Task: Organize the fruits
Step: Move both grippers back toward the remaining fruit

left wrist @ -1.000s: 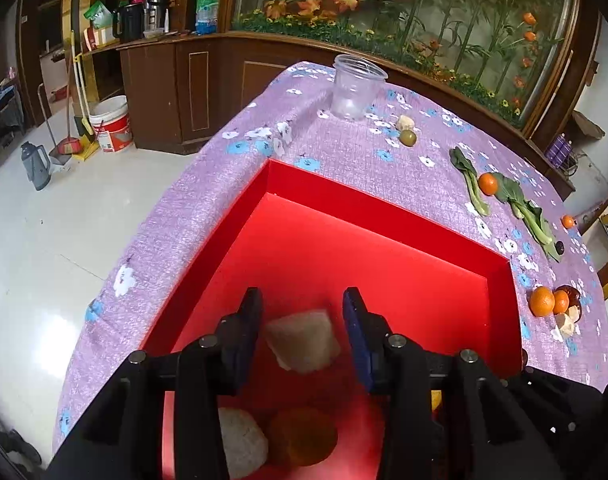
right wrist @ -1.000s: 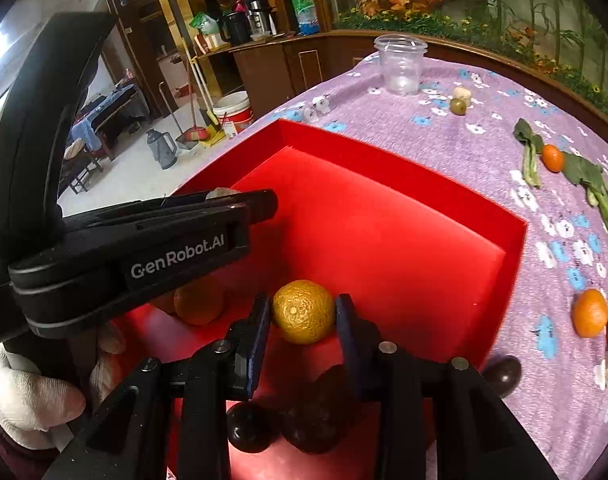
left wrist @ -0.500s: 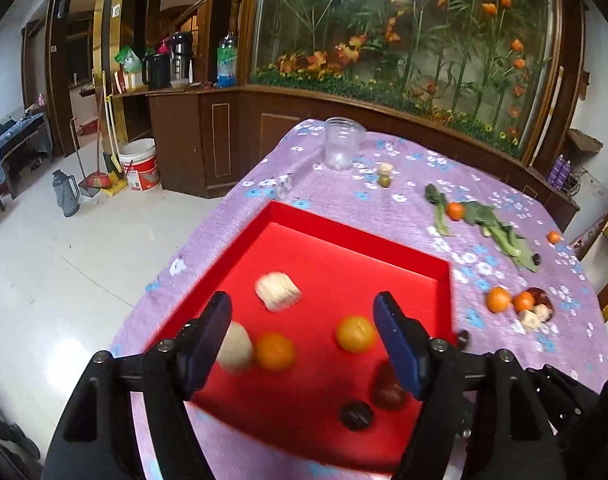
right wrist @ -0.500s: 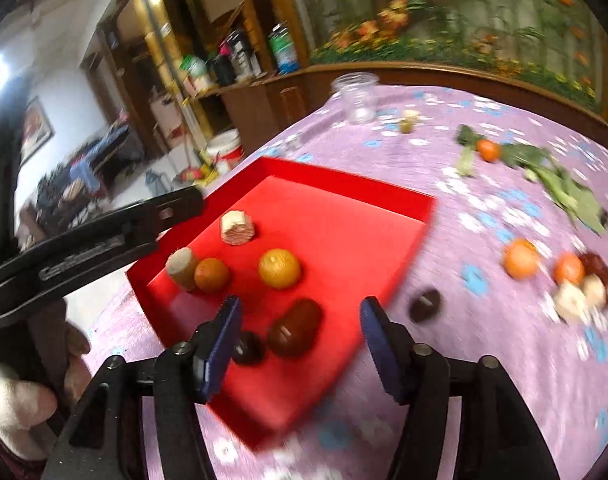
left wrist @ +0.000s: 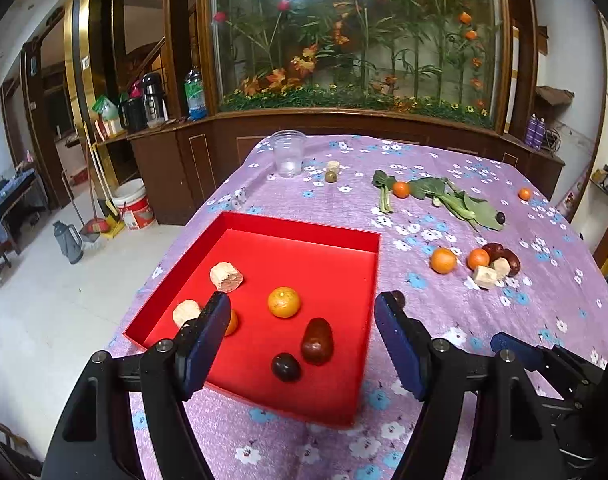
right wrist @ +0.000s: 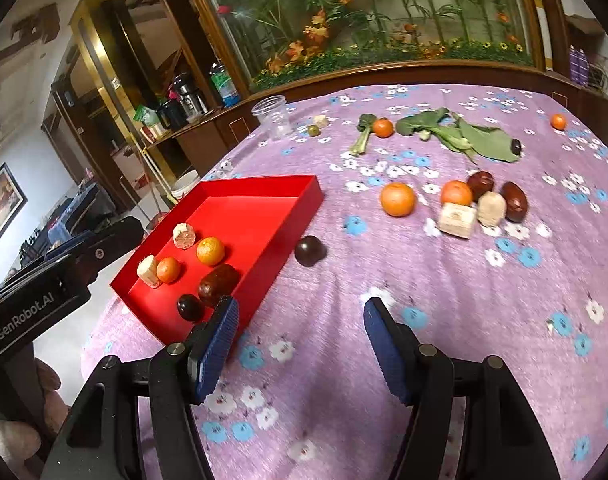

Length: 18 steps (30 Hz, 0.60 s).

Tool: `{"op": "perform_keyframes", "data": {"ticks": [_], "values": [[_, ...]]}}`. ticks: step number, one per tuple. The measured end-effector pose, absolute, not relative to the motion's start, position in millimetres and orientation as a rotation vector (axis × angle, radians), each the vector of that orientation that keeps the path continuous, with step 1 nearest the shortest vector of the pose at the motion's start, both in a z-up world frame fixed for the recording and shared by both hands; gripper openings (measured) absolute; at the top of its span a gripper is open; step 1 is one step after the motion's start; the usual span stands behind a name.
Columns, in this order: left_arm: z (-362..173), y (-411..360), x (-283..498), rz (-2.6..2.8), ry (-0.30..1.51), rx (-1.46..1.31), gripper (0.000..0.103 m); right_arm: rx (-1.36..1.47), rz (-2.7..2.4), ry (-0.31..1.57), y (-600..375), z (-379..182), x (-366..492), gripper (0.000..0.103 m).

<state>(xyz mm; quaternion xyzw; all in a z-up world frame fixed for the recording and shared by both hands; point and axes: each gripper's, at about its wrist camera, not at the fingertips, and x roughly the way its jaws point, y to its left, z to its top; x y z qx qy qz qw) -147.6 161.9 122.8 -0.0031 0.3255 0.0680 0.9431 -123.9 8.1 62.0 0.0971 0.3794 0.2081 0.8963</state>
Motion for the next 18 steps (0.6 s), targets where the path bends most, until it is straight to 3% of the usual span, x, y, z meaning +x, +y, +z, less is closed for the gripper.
{"op": "perform_keyframes", "data": {"ticks": [18], "values": [[108, 123, -147, 0.098, 0.7, 0.072, 0.074, 0.253, 0.395, 0.78, -27, 49, -133, 0.072]]}}
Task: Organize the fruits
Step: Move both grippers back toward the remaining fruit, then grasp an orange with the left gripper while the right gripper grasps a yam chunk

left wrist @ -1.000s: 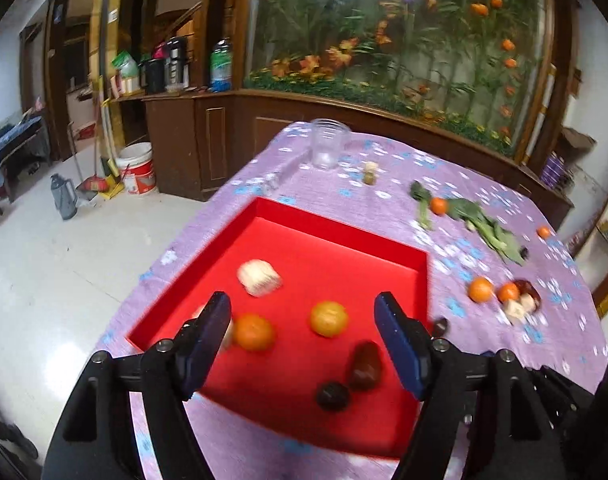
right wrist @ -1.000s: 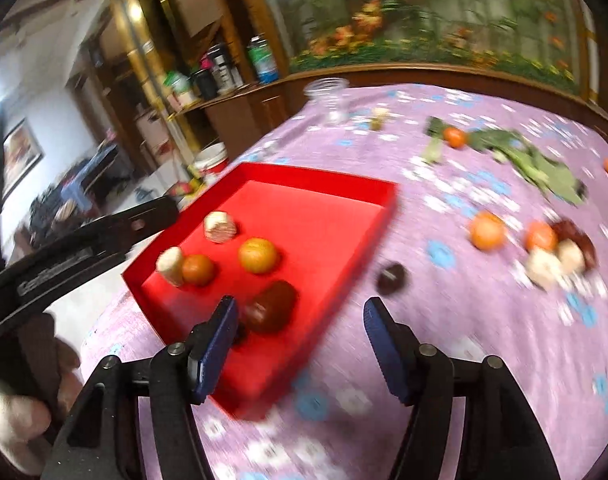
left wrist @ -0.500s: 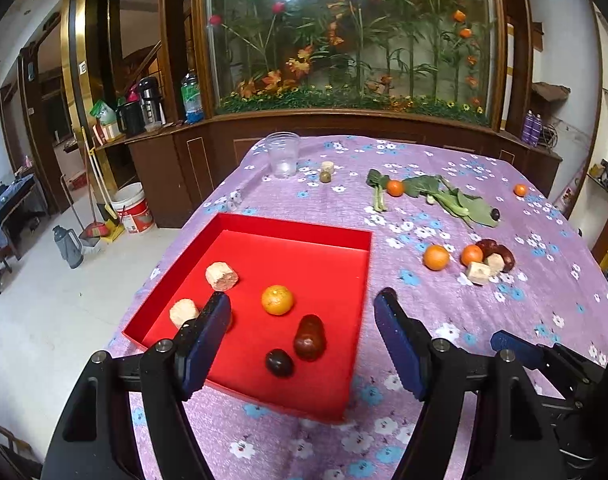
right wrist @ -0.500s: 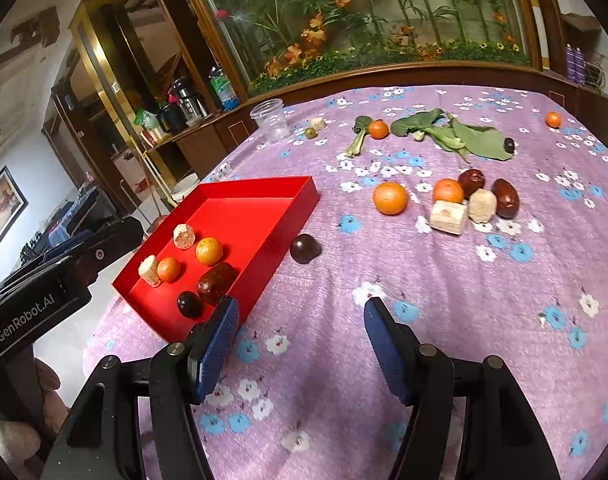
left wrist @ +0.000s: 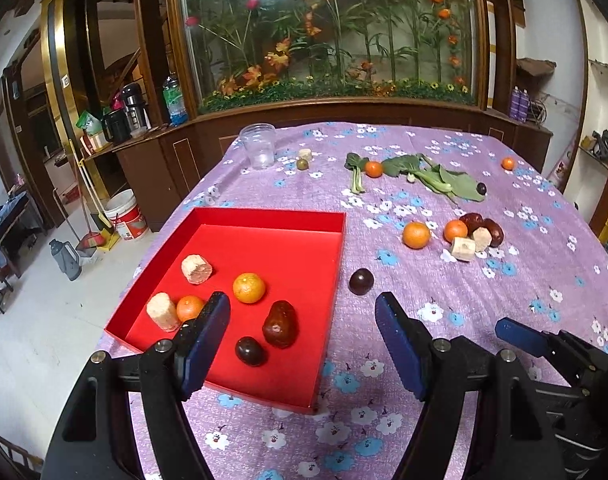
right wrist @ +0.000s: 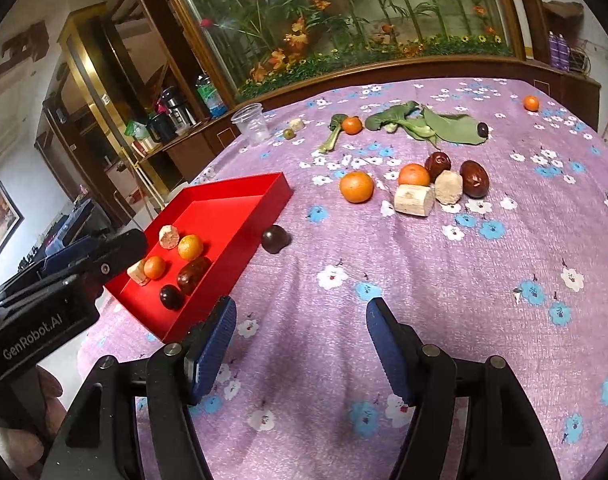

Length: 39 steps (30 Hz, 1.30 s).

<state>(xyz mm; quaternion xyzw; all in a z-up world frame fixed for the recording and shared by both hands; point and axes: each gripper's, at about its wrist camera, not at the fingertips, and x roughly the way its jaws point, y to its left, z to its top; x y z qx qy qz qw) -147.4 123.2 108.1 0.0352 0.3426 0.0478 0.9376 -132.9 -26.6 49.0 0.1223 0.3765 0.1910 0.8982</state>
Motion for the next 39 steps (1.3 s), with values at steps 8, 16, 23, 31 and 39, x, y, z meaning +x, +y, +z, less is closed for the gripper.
{"op": "perform_keyframes", "data": {"ticks": [8, 16, 23, 31, 39], "values": [[89, 120, -126, 0.068, 0.762, 0.065, 0.074, 0.261, 0.355, 0.778, -53, 49, -121, 0.072], [69, 118, -94, -0.06, 0.846, -0.045, 0.074, 0.216, 0.209, 0.792, -113, 52, -90, 0.072], [60, 91, -59, -0.22, 0.879, -0.076, 0.065, 0.257, 0.269, 0.832, -129, 48, -45, 0.072], [53, 82, 16, -0.233, 0.924, -0.129, 0.062, 0.178, 0.322, 0.877, -78, 31, -9, 0.067], [26, 65, 52, -0.279, 0.973, -0.144, 0.061, 0.117, 0.3, 0.892, -58, 17, 5, 0.066]]}}
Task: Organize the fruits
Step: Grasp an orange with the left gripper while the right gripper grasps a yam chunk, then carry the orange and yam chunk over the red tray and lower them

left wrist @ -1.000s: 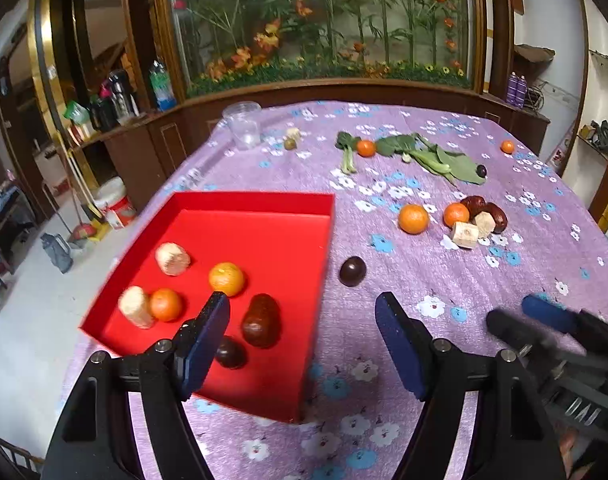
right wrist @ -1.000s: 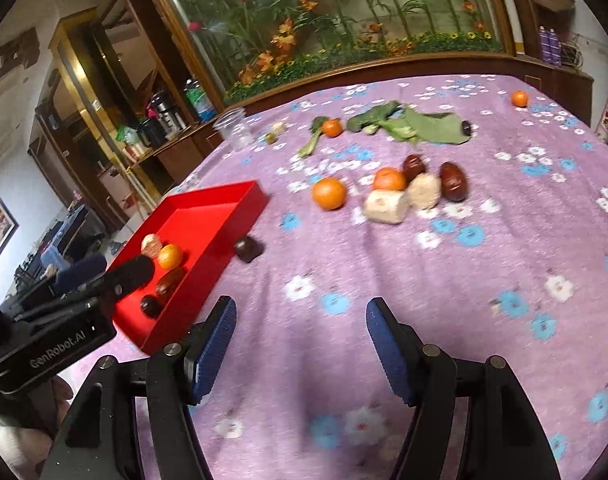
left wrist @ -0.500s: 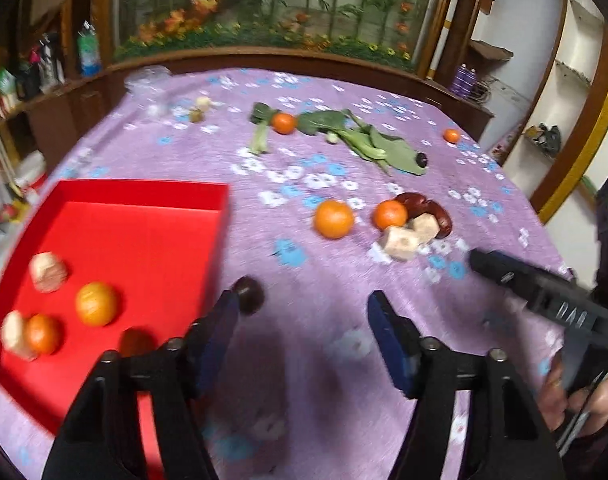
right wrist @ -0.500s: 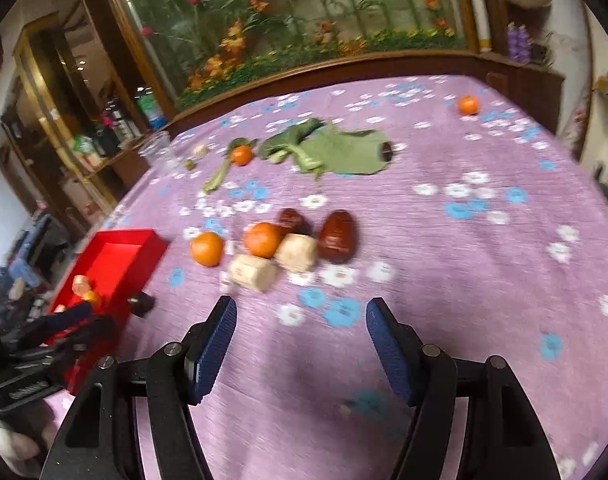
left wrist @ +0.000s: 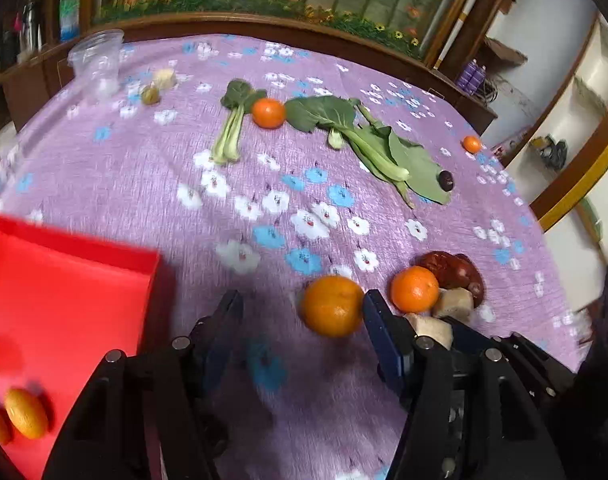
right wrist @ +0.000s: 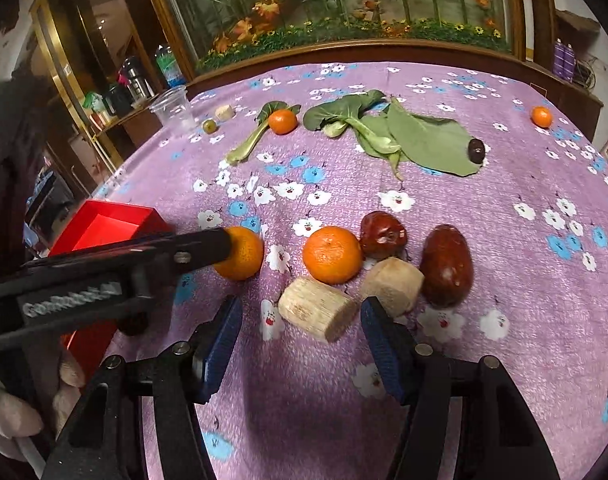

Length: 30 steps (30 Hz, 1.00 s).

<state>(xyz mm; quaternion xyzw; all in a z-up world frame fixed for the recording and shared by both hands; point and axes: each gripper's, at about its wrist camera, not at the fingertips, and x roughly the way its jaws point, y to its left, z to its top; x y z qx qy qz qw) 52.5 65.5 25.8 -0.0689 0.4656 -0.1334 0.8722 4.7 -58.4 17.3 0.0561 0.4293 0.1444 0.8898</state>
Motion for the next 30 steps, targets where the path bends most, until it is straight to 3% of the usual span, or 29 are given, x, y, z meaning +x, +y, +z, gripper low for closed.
{"op": "perform_keyframes", "data": {"ticks": [6, 8, 9, 10, 16, 30], "values": [[17, 47, 57, -0.322, 0.986, -0.102, 0.059, 0.102, 0.266, 0.874, -60, 16, 2, 0.052], [14, 42, 56, -0.329, 0.978, -0.081, 0.053, 0.109, 0.26, 0.87, -62, 16, 2, 0.046], [14, 37, 55, -0.352, 0.975, -0.061, 0.038, 0.113, 0.261, 0.869, -63, 15, 2, 0.044], [14, 33, 53, -0.372, 0.978, -0.051, 0.031, 0.115, 0.263, 0.868, -63, 15, 4, 0.044], [22, 26, 41, -0.361, 0.928, 0.004, 0.03, 0.137, 0.275, 0.875, -66, 16, 2, 0.043], [64, 91, -26, -0.288, 0.834, -0.165, 0.031, 0.144, 0.312, 0.834, -60, 43, -47, 0.043]]}}
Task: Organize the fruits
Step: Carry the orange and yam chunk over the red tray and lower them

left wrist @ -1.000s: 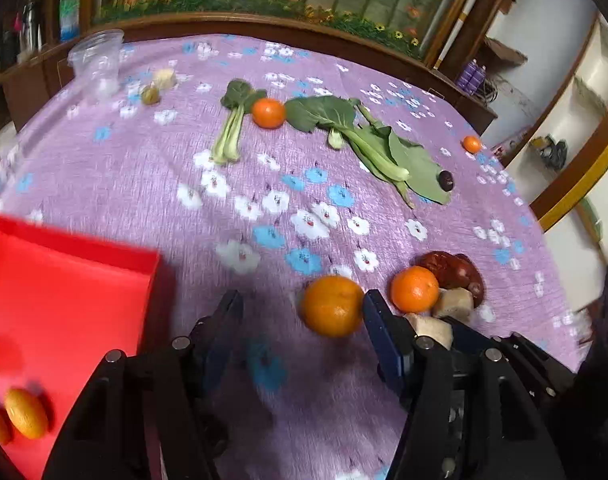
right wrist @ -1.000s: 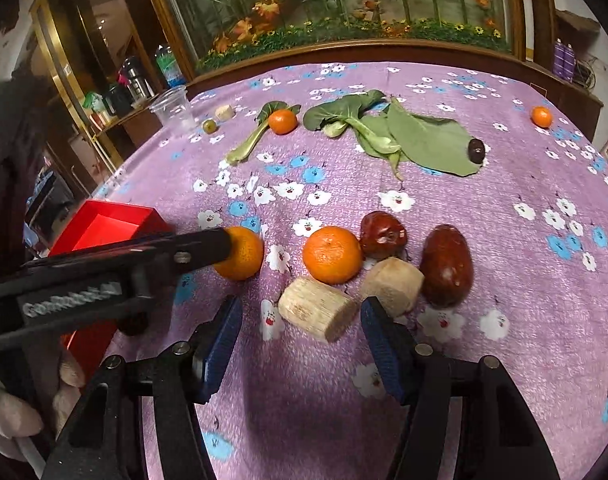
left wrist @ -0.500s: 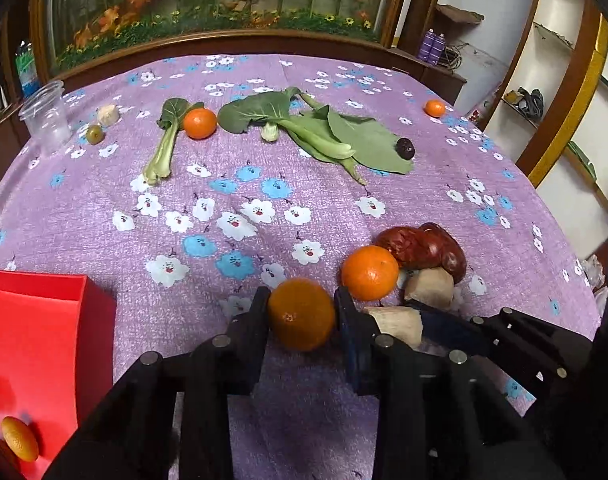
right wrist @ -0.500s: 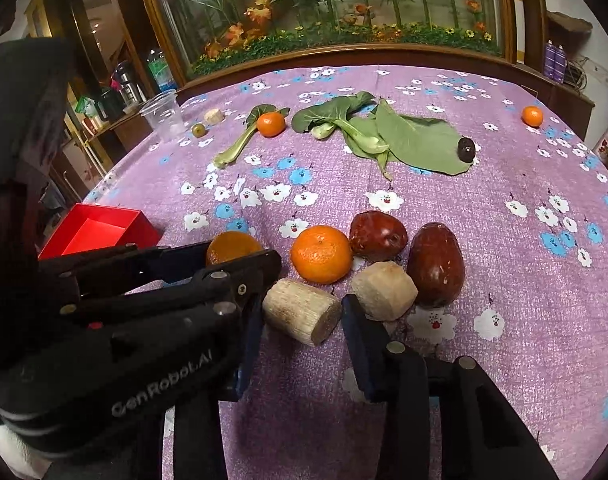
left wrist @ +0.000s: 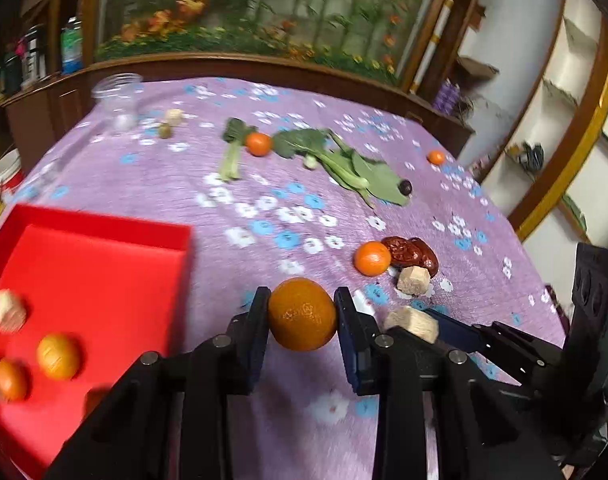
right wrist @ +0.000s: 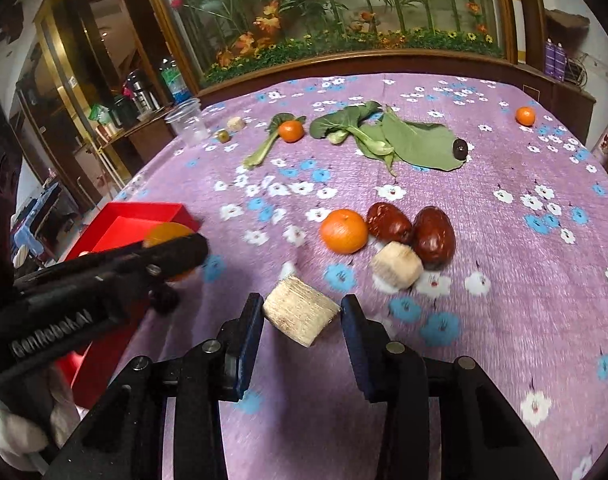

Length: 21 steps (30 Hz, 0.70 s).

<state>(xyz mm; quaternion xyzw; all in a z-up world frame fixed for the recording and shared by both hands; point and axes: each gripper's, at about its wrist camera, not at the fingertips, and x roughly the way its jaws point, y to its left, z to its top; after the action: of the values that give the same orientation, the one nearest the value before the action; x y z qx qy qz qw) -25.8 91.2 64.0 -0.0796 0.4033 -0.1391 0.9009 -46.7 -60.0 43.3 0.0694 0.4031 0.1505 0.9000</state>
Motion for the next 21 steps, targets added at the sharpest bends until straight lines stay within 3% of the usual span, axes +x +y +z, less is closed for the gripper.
{"op": "perform_keyframes", "data": {"ticks": [11, 21], "values": [[79, 199, -88, -0.042, 0.748, -0.278, 0.031, 0.076, 0.411, 0.789, -8, 68, -84, 0.043], [53, 253, -110, 0.131, 0.76, -0.247, 0.031, -0.022, 0.531, 0.8, 71, 68, -87, 0.044]]}}
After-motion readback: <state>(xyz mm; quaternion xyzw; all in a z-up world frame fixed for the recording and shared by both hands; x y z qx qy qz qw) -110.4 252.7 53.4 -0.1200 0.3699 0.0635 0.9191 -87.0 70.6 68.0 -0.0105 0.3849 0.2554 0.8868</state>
